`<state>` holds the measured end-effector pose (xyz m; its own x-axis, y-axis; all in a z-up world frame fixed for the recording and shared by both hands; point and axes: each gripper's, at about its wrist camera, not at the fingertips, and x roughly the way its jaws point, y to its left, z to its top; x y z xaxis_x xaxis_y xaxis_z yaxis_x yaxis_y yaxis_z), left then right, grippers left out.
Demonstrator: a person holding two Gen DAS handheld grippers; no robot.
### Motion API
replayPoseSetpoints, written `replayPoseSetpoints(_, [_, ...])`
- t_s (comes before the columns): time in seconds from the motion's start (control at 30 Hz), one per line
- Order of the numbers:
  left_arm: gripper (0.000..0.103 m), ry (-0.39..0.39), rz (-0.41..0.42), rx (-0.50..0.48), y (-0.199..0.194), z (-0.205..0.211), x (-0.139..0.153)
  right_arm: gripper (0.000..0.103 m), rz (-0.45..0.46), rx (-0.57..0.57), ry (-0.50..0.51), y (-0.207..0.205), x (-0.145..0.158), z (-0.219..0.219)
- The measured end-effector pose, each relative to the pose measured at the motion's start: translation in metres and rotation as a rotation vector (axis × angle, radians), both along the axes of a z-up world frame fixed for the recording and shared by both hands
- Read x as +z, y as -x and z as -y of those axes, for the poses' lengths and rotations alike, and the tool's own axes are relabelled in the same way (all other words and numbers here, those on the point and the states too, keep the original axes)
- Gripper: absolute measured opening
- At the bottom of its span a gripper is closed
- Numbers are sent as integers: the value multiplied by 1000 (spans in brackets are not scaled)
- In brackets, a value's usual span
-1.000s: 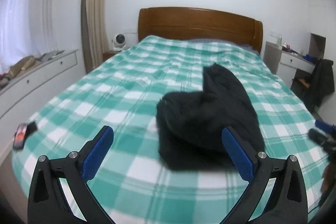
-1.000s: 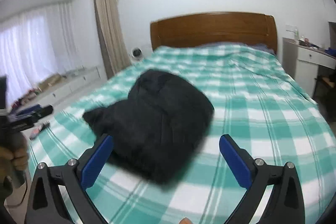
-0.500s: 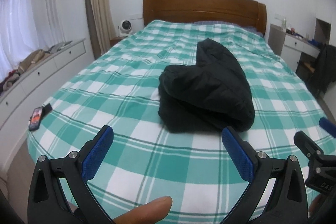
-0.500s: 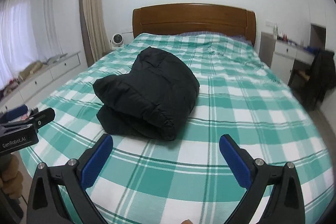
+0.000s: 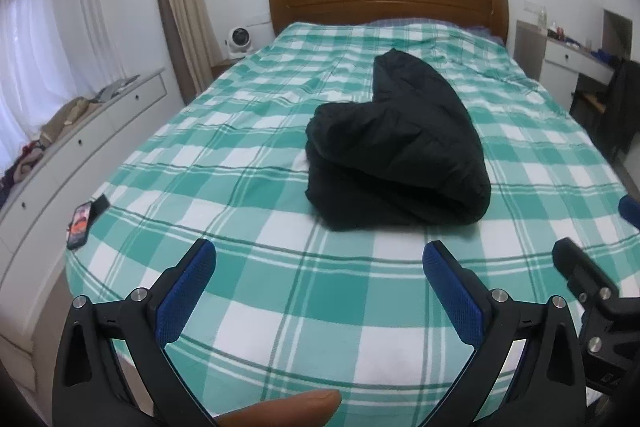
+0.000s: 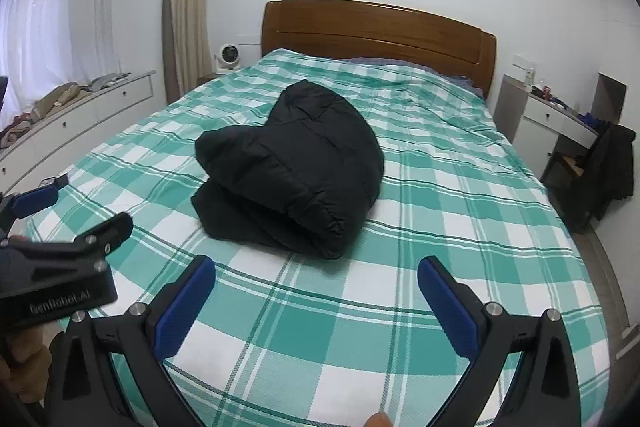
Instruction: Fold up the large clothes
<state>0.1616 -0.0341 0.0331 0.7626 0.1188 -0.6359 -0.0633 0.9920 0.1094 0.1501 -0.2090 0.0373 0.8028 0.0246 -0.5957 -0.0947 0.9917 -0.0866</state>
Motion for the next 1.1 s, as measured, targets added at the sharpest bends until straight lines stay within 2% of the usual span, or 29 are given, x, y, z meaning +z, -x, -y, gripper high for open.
replayPoseSetpoints(0.13, [103, -33, 22, 27, 5, 2, 3, 103, -8, 10, 9, 4, 3, -4])
replayPoseSetpoints(0.3, [103, -9, 23, 15, 8, 0, 8, 103, -8, -7, 23, 7, 6, -6])
replayPoseSetpoints(1.1, [103, -13, 19, 12, 7, 4, 7, 103, -29, -36, 20, 8, 6, -2])
